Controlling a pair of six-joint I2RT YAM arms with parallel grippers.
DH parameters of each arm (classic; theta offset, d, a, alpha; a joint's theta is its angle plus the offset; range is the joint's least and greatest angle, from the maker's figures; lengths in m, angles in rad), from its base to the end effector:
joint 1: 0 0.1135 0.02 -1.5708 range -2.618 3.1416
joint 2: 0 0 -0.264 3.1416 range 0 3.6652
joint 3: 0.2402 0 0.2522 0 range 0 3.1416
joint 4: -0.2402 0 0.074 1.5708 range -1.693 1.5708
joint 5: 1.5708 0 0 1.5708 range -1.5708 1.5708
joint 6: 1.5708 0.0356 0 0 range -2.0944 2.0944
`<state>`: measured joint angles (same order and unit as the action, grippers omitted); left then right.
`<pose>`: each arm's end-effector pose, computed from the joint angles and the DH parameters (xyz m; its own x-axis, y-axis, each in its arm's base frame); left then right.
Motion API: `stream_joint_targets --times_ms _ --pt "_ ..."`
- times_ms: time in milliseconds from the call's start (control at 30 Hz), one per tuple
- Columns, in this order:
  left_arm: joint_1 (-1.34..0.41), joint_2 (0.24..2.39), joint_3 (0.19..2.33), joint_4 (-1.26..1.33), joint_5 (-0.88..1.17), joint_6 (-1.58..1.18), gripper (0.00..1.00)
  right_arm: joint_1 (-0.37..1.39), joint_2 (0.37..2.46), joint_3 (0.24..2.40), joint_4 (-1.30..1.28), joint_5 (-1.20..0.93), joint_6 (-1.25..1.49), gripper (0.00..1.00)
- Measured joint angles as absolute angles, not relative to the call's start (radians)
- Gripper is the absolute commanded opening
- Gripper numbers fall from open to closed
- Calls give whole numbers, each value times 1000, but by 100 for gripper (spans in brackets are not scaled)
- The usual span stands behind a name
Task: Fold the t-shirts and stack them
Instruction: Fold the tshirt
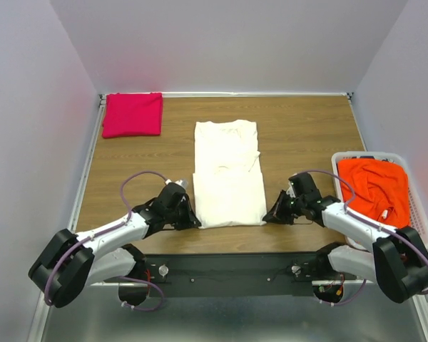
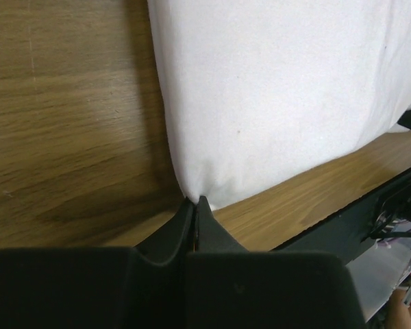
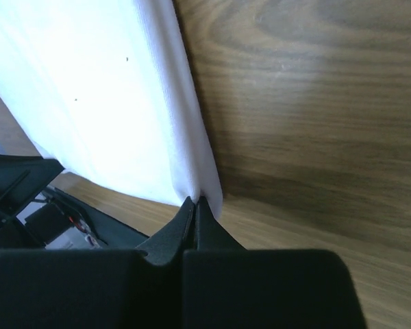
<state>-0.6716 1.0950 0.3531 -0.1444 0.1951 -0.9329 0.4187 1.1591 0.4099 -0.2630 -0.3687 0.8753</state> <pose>0.1437 -0.1230 0.1425 -0.9286 -0.2686 -0.2559 -0.0665 0.7992 -0.5974 0.1697 0.0895 0.1416 -0.9216 0.3738 -0.1050 0.2400 0.7610 0.6027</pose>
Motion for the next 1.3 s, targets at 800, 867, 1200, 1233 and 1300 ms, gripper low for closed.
stream_joint_targets --times_ms 800,867,1200,1233,1300 --pt "-803 801 405 -321 144 -1008 0 418 711 410 -452 -413 904 0" --pt "-788 823 437 -319 144 -989 0 418 739 457 -458 -388 896 1" --pt "-566 999 612 -293 196 -823 0 418 985 691 -467 -255 859 0" --pt "-550 1024 639 -289 202 -810 0 418 1010 716 -466 -242 854 0" --pt "-527 1066 684 -272 219 -781 0 418 1068 770 -462 -218 844 1"
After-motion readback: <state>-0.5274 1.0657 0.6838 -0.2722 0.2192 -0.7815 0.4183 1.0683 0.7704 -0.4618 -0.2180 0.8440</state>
